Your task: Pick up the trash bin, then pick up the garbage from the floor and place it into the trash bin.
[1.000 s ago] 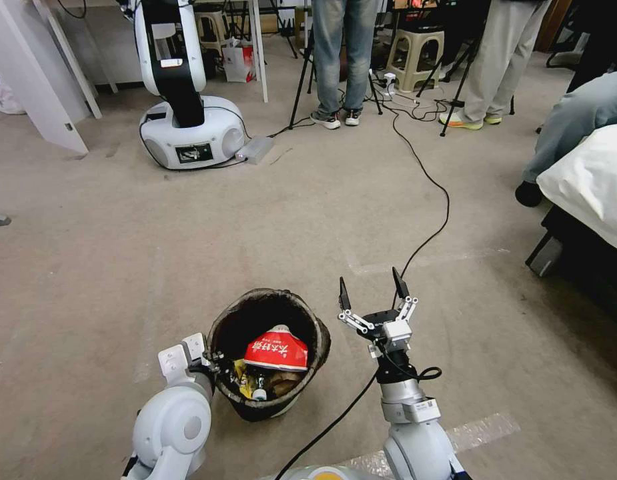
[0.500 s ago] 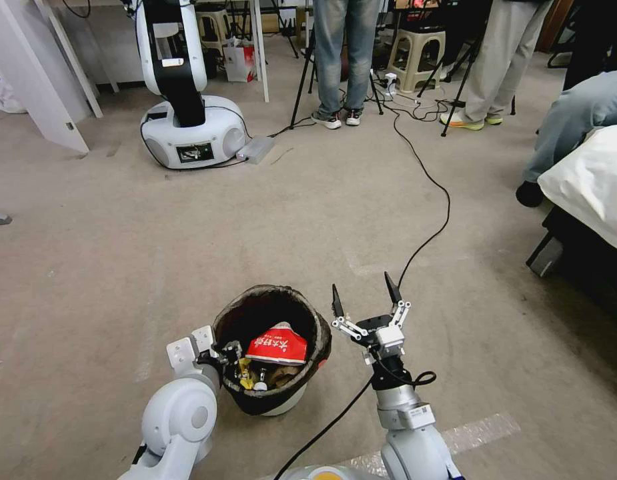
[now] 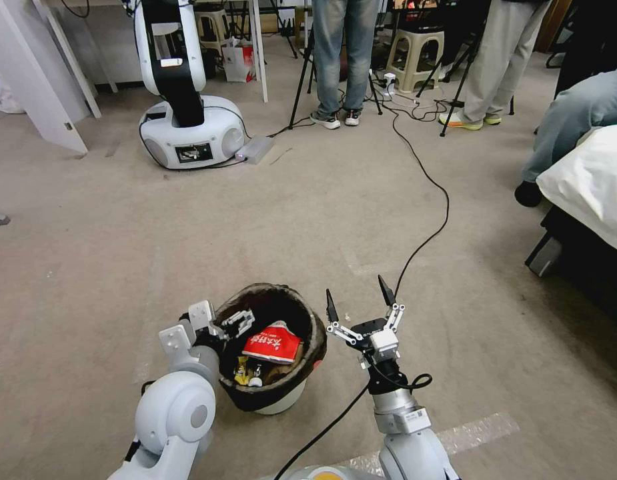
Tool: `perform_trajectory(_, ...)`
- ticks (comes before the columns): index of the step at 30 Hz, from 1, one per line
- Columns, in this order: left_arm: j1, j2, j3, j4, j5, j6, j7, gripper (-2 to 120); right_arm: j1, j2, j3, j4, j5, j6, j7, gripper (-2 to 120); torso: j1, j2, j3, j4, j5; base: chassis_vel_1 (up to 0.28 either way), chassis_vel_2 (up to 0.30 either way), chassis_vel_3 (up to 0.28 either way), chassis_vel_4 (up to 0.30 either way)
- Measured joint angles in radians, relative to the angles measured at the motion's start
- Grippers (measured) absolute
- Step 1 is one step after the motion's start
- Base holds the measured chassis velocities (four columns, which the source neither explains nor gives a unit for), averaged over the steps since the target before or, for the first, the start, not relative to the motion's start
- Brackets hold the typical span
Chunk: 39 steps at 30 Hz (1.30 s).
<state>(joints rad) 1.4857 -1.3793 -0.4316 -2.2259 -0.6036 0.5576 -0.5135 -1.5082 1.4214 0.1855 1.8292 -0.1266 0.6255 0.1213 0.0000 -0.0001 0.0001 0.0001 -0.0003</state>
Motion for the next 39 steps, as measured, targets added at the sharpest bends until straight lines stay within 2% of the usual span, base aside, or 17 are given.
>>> perform_trajectory(4, 0.016, -0.001, 0.005, -0.014, 0.071, -0.053, 0.019, 100, -0.002, 0.000, -0.001, 0.000, -0.003, 0.000, -0.001, 100, 0.000, 0.000, 0.000, 0.0000, -0.0001, 0.000, 0.000, 0.000, 0.000)
perform_trajectory(5, 0.027, -0.002, 0.008, -0.018, 0.107, -0.088, 0.033, 100, -0.003, 0.000, -0.002, 0.000, -0.005, 0.000, -0.001, 100, 0.000, 0.000, 0.000, 0.0000, -0.0002, 0.000, 0.000, 0.000, 0.000)
perform_trajectory(7, 0.058, -0.008, 0.014, -0.013, 0.222, -0.199, 0.073, 100, -0.007, 0.003, -0.002, 0.003, -0.009, 0.000, 0.005, 100, 0.000, 0.000, 0.000, 0.0000, -0.0005, 0.000, 0.000, 0.000, 0.000)
perform_trajectory(8, 0.058, -0.008, 0.014, -0.013, 0.222, -0.199, 0.073, 100, -0.007, 0.003, -0.002, 0.003, -0.009, 0.000, 0.005, 100, 0.000, 0.000, 0.000, 0.0000, -0.0005, 0.000, 0.000, 0.000, 0.000)
perform_trajectory(10, 0.101, -0.017, 0.017, 0.029, 0.393, -0.348, 0.135, 100, -0.013, 0.008, 0.005, 0.012, -0.010, -0.005, 0.021, 100, 0.000, 0.000, 0.000, -0.0001, -0.0006, 0.000, 0.000, 0.000, 0.000)
perform_trajectory(11, 0.115, -0.020, 0.019, 0.043, 0.444, -0.394, 0.151, 100, -0.015, 0.009, 0.009, 0.017, -0.010, -0.009, 0.027, 100, 0.000, 0.000, 0.000, -0.0001, -0.0006, 0.000, 0.000, 0.000, 0.000)
perform_trajectory(12, 0.115, -0.020, 0.019, 0.043, 0.444, -0.394, 0.151, 100, -0.015, 0.009, 0.009, 0.017, -0.010, -0.009, 0.027, 100, 0.000, 0.000, 0.000, -0.0001, -0.0006, 0.000, 0.000, 0.000, 0.000)
perform_trajectory(15, 0.150, -0.034, 0.025, 0.083, 0.555, -0.535, 0.179, 100, -0.025, 0.013, 0.021, 0.034, -0.010, -0.024, 0.043, 100, 0.000, 0.000, 0.000, -0.0001, 0.0006, 0.000, 0.000, 0.000, 0.000)
perform_trajectory(17, 0.154, -0.036, 0.025, 0.088, 0.568, -0.555, 0.181, 100, -0.026, 0.013, 0.023, 0.036, -0.011, -0.027, 0.046, 100, 0.000, 0.000, 0.000, -0.0002, 0.0007, 0.000, 0.000, 0.000, 0.000)
perform_trajectory(18, 0.173, -0.045, 0.027, 0.116, 0.636, -0.662, 0.189, 100, -0.035, 0.016, 0.032, 0.055, -0.016, -0.049, 0.065, 100, 0.000, 0.000, 0.000, -0.0003, 0.0011, 0.000, 0.000, 0.000, 0.000)
perform_trajectory(20, 0.180, -0.047, 0.028, 0.124, 0.650, -0.690, 0.189, 100, -0.039, 0.017, 0.035, 0.063, -0.017, -0.059, 0.072, 100, 0.000, 0.000, 0.000, -0.0003, 0.0015, 0.000, 0.000, 0.000, 0.000)
perform_trajectory(22, 0.221, -0.055, 0.034, 0.176, 0.712, -0.824, 0.185, 100, -0.058, 0.023, 0.049, 0.099, -0.024, -0.096, 0.094, 100, 0.000, 0.000, 0.000, -0.0002, 0.0018, 0.000, 0.000, 0.000, 0.000)
perform_trajectory(23, 0.221, -0.055, 0.034, 0.176, 0.712, -0.824, 0.185, 100, -0.058, 0.023, 0.049, 0.099, -0.024, -0.096, 0.094, 100, 0.000, 0.000, 0.000, -0.0002, 0.0018, 0.000, 0.000, 0.000, 0.000)
perform_trajectory(25, 0.249, -0.058, 0.038, 0.215, 0.748, -0.903, 0.183, 100, -0.064, 0.026, 0.056, 0.103, -0.040, -0.105, 0.111, 100, 0.000, 0.000, 0.000, -0.0002, 0.0016, 0.000, 0.000, 0.000, 0.000)
perform_trajectory(26, 0.249, -0.058, 0.038, 0.215, 0.748, -0.903, 0.183, 100, -0.064, 0.026, 0.056, 0.103, -0.040, -0.105, 0.111, 100, 0.000, 0.000, 0.000, -0.0002, 0.0016, 0.000, 0.000, 0.000, 0.000)
perform_trajectory(29, 0.270, -0.062, 0.039, 0.251, 0.788, -0.982, 0.181, 100, -0.070, 0.031, 0.069, 0.092, -0.058, -0.101, 0.111, 100, 0.000, 0.000, 0.000, -0.0001, 0.0010, 0.000, 0.000, 0.000, 0.000)
perform_trajectory(39, 0.271, -0.063, 0.037, 0.255, 0.798, -0.988, 0.176, 100, -0.077, 0.031, 0.075, 0.089, -0.069, -0.100, 0.105, 100, 0.000, 0.000, 0.000, -0.0001, 0.0003, 0.000, 0.000, 0.000, 0.000)
